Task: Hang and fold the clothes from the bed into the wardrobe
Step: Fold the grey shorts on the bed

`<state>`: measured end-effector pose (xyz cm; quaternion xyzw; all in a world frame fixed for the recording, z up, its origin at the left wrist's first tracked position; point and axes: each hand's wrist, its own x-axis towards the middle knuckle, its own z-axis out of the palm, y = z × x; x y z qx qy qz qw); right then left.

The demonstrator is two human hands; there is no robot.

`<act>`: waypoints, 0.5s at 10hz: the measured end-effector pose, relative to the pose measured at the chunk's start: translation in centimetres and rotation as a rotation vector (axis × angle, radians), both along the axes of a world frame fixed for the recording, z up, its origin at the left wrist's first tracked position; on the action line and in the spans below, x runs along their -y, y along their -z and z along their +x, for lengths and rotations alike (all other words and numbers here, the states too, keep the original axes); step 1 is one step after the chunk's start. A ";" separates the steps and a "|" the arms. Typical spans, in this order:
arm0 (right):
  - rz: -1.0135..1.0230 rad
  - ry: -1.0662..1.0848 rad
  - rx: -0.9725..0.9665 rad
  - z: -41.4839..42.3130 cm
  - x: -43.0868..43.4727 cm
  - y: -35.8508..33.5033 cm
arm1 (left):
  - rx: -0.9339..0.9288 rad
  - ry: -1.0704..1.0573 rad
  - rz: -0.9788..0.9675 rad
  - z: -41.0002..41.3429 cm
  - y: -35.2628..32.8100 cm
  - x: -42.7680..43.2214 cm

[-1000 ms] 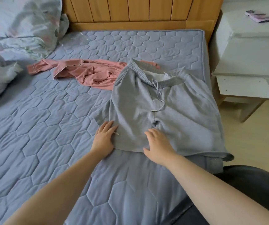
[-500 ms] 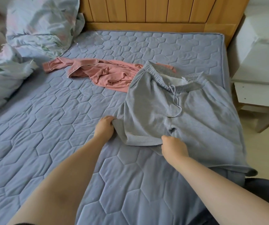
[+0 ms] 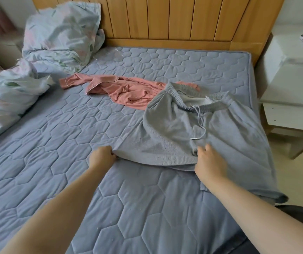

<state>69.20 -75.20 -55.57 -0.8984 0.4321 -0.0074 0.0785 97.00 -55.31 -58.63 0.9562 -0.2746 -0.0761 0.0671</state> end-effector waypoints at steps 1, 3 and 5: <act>0.142 0.167 -0.147 -0.4 -0.2 0.3 | 0.049 0.107 0.092 -1.2 -0.2 1.9; 0.286 0.116 0.158 -0.8 -0.6 -0.4 | -0.368 -0.102 -0.294 -1.3 -2.3 4.6; 0.153 0.097 0.468 -1.0 -0.3 -2.3 | -1.345 -0.567 -0.998 1.4 -5.5 1.1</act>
